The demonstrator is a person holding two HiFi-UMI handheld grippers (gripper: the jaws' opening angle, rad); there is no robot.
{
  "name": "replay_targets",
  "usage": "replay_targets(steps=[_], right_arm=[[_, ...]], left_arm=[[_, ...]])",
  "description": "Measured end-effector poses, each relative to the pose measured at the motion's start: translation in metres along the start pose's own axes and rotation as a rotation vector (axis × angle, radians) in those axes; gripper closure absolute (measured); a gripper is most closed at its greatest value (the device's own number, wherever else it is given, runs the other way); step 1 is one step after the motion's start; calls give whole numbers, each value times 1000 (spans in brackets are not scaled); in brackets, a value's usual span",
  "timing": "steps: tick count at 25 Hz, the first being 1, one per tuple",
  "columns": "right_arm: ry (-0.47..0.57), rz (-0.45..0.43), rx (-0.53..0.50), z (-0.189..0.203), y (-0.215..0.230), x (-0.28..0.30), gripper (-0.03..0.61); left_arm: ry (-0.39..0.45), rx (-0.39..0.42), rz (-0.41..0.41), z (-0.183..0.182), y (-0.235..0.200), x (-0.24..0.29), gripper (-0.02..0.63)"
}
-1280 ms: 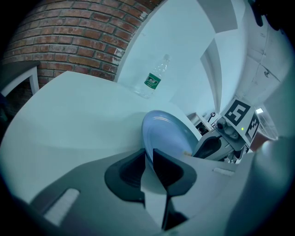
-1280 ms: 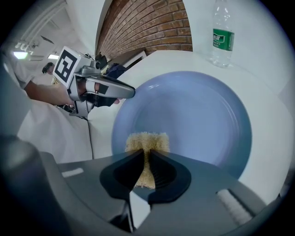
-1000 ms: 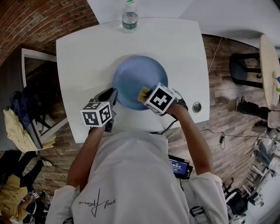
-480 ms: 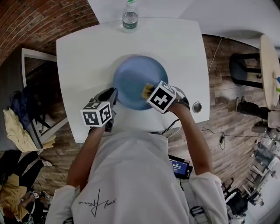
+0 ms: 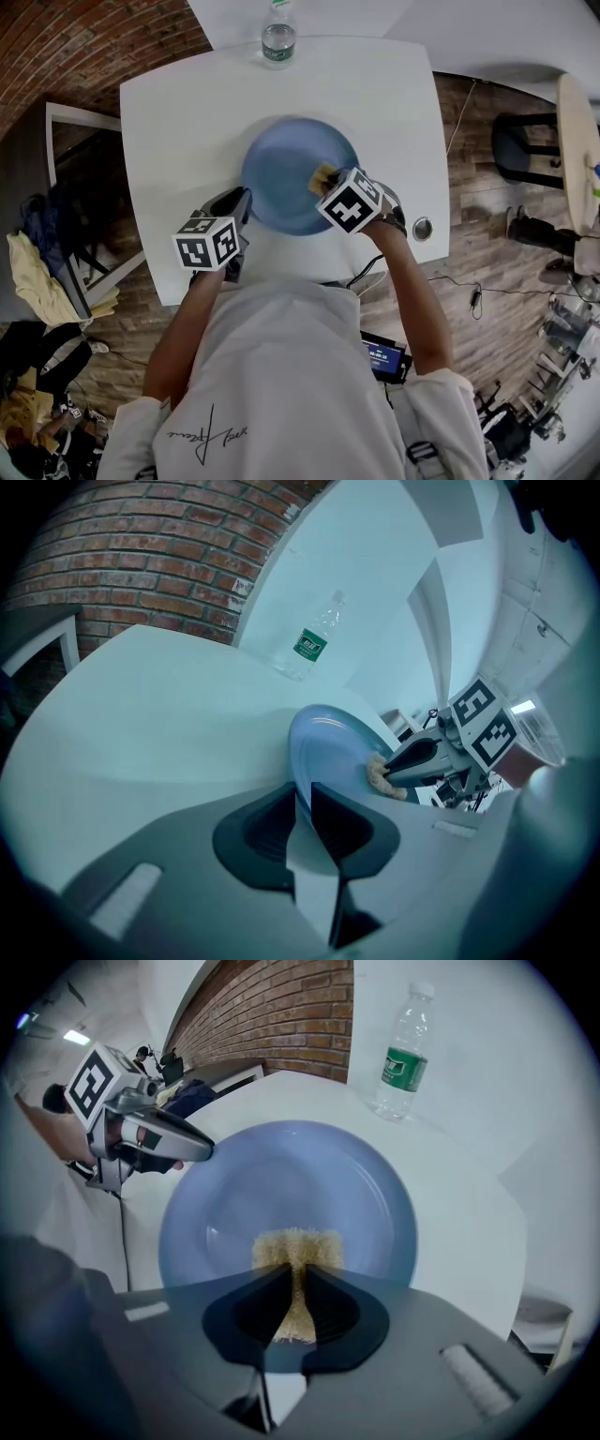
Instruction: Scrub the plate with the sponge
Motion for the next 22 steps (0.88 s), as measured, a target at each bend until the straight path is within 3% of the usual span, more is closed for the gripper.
replay_targets(steps=[10, 22], right_arm=[[140, -19, 240, 1, 13, 2, 532], [211, -24, 249, -13, 12, 6, 534]], left_arm=[[0, -28, 5, 0, -2, 0, 549], [0, -28, 2, 1, -1, 0, 549]])
Point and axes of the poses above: the fingertips, and each gripper's own axes: x forward along the fingers, y to its right, z out of its underside, the point moved 6 cm from there along -x, backward along the fingers, and after that the axes turned 7 degrees about -z, right-handed, at the moved point
